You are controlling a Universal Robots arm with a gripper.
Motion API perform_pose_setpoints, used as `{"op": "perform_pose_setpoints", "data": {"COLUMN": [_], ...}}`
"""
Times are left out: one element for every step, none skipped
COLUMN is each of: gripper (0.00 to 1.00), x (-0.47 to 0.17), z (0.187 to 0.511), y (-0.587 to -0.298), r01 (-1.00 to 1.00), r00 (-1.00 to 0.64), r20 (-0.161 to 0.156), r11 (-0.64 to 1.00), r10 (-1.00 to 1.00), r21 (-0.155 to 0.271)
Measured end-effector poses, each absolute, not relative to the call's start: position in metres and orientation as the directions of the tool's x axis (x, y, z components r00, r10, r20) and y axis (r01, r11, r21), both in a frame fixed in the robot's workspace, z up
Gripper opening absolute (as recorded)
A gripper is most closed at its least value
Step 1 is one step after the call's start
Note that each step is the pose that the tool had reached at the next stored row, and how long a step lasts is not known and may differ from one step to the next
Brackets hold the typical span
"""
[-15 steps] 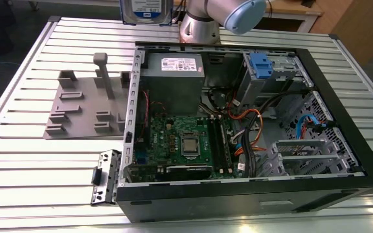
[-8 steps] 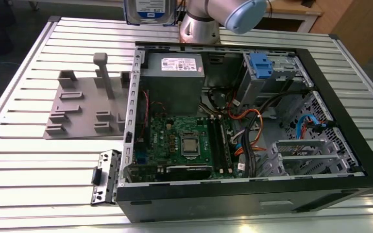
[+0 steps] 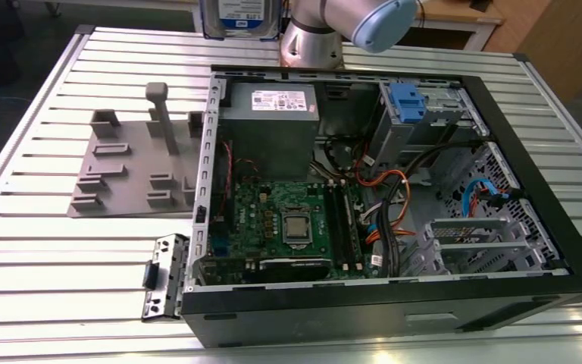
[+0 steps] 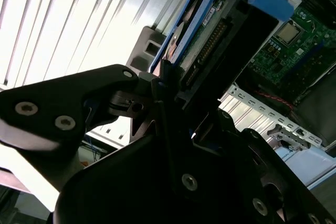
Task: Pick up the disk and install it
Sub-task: 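Pick up the disk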
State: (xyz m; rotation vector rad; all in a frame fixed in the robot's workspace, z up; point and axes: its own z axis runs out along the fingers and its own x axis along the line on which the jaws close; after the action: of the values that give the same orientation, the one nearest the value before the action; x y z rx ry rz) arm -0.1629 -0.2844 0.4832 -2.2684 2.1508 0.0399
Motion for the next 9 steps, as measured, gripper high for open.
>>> {"op": "perform_pose_setpoints", "data": {"gripper": [0.36, 0.36, 0.36, 0.36, 0.36, 0.36, 0.36, 0.36, 0.36], "x": [-0.1619, -0.1609, -0.1600, -0.1591, -0.1582, -0.1572, -0.1563, -0.1554, -0.1544], "z": [0.4832, 0.4832, 0.4832, 0.4832, 0.4832, 0.4832, 0.4832, 0.4832, 0.4832], "y": [-0.2844, -0.2844, -0.2844, -0.2844, -0.2844, -0.2844, -0.2844, -0.2844, -0.2844], "r01": [-0.999, -0.999, -0.999, -0.999, -0.999, -0.999, -0.999, -0.999, -0.999], "r00": [0.053, 0.053, 0.053, 0.053, 0.053, 0.053, 0.053, 0.053, 0.053], "r20": [-0.029, -0.029, -0.029, -0.029, -0.029, -0.029, -0.029, -0.029, -0.029], "r11": [-0.053, -0.053, -0.053, -0.053, -0.053, -0.053, -0.053, -0.053, -0.053], "r10": [-0.998, -0.998, -0.998, -0.998, -0.998, -0.998, -0.998, -0.998, -0.998], "r21": [0.006, 0.006, 0.006, 0.007, 0.007, 0.006, 0.007, 0.007, 0.007]}}
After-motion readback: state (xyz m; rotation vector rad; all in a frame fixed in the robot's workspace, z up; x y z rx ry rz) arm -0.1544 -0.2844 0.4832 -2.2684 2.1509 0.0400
